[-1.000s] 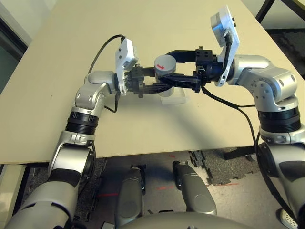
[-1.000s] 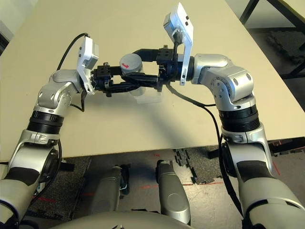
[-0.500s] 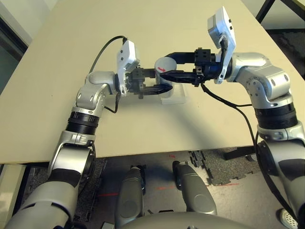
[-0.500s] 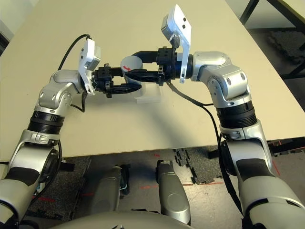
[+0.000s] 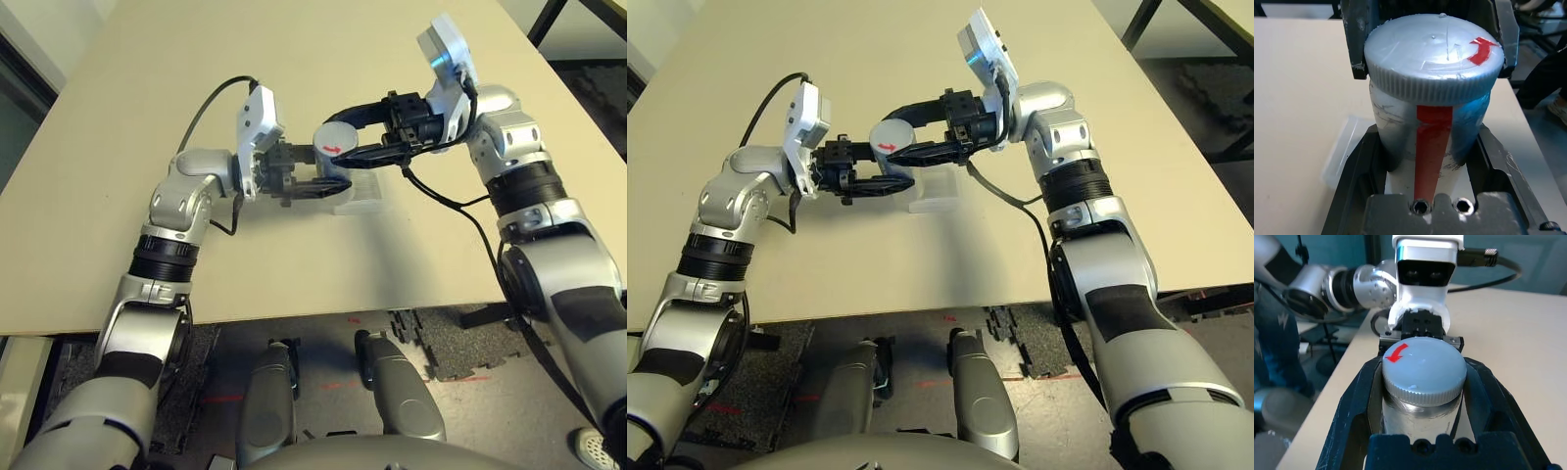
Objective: Pour the medicine from the bottle into the box.
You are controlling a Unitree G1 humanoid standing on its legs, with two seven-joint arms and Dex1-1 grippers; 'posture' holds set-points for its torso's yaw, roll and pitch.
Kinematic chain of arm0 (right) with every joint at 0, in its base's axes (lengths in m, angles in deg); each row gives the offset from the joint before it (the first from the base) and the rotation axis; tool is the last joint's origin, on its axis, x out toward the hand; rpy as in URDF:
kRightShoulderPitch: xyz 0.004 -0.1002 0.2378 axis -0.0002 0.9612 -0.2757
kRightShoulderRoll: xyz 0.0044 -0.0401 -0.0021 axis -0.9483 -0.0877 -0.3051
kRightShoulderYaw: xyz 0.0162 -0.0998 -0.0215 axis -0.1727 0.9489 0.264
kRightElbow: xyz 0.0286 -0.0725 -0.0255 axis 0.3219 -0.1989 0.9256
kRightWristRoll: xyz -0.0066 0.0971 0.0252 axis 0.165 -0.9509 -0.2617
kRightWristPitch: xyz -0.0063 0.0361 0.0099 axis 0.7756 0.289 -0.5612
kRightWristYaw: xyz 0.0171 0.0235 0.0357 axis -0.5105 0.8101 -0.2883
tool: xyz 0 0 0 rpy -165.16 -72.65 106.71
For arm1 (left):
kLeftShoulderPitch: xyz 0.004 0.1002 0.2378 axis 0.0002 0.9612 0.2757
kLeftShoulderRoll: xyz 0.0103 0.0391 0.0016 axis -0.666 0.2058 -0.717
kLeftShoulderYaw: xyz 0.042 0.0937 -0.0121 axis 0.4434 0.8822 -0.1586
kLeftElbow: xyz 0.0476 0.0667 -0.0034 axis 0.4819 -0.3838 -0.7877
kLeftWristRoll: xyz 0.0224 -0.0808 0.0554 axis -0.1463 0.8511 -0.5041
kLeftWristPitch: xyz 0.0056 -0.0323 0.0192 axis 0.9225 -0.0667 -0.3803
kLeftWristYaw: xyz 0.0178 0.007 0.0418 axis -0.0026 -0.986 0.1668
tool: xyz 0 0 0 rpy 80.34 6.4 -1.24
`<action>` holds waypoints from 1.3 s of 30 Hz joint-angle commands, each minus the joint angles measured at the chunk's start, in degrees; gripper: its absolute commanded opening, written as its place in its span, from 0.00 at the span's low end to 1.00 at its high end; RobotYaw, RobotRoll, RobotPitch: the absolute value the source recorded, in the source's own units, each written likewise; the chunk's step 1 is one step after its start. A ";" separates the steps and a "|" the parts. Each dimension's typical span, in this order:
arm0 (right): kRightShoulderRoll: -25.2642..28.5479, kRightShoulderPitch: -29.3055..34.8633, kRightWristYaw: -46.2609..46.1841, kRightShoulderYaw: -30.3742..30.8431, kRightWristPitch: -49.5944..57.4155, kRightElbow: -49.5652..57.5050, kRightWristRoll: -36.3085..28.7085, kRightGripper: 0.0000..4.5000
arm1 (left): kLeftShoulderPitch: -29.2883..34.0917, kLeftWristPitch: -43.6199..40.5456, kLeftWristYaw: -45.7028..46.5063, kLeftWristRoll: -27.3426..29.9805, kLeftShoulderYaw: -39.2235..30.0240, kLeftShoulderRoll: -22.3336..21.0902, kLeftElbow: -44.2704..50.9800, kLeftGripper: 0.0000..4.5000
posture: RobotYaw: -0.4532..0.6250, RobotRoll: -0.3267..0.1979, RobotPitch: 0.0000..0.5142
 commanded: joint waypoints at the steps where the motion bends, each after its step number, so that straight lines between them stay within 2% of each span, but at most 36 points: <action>1: -2.60 -2.18 0.40 9.04 -7.41 -1.49 2.00 0.57 | -0.96 -1.59 -3.72 3.85 4.64 3.65 7.61 0.54 | 0.38 0.62 0.42; 7: -1.95 -3.01 0.40 14.10 -10.37 -4.58 -0.04 0.57 | 0.38 -2.70 -4.14 3.79 4.87 4.05 9.89 0.54 | 0.39 0.62 0.42; 12: -2.56 -5.10 0.40 12.20 -10.16 -8.36 0.43 0.57 | -0.50 -3.14 -3.29 3.69 4.59 5.17 10.04 0.54 | 0.38 0.62 0.43; 13: -2.35 -5.49 0.40 11.56 -9.13 -8.05 0.18 0.73 | -0.79 -3.14 -2.90 3.64 4.48 5.45 9.90 0.54 | 0.38 0.62 0.44; 14: -1.98 -5.82 0.40 10.62 -7.26 -6.92 -0.39 0.78 | -1.05 -3.00 -2.45 3.55 4.27 5.75 9.76 0.54 | 0.37 0.62 0.43; 17: -0.02 -5.86 0.40 8.36 -0.08 -0.63 -2.42 1.00 | -1.30 -2.88 -1.49 3.02 3.52 6.76 9.76 0.54 | 0.37 0.62 0.41; 19: 1.33 -4.92 0.40 6.50 5.25 5.14 -3.22 1.00 | -1.29 -2.85 -1.09 2.80 3.21 7.16 9.84 0.54 | 0.37 0.62 0.40; 23: 5.56 2.22 -7.08 1.24 22.34 26.58 -7.87 1.00 | -1.58 -2.30 -0.17 2.57 2.35 7.15 9.10 0.54 | 0.35 0.62 0.39; 26: 6.68 6.74 -12.79 -1.03 28.57 35.86 -8.07 1.00 | -2.02 -1.56 -0.27 2.48 2.11 6.83 8.02 0.54 | 0.34 0.62 0.38; 31: 6.48 10.39 -21.00 -3.71 33.23 42.17 -6.85 1.00 | -3.10 -0.33 -0.66 2.20 1.96 6.37 5.95 0.54 | 0.32 0.62 0.37; 39: 7.27 14.53 -24.06 -3.63 32.31 44.40 -4.19 1.00 | -3.01 0.87 -0.91 2.02 2.05 5.33 4.50 0.54 | 0.32 0.62 0.35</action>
